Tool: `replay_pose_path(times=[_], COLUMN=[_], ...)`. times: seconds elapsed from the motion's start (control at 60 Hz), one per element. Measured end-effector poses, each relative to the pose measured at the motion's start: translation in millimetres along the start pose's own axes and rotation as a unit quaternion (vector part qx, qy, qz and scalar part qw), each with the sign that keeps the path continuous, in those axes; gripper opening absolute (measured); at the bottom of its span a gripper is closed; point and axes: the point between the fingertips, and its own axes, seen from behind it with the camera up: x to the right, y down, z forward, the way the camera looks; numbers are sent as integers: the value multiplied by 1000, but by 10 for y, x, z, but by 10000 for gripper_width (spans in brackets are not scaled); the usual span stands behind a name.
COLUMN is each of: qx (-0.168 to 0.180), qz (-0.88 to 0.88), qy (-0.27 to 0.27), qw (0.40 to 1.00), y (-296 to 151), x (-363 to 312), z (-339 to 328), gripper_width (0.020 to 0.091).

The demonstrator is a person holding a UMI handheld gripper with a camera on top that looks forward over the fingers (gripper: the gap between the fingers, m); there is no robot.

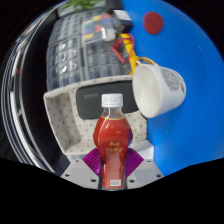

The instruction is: Pour water

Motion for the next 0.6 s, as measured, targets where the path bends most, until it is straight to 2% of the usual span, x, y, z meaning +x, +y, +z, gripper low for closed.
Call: replay_pose_path(times=[0.1,0.283,0.483,0.6], qx=[15,15,0,-4], qz=[86,128,73,-55], qy=[-23,-12,12,27], qw=[996,992,997,998], y=[-99,-118,-73,-113], x=[-40,62,110,-45], z=[44,87,72,3], gripper_width=[274,275,275,274])
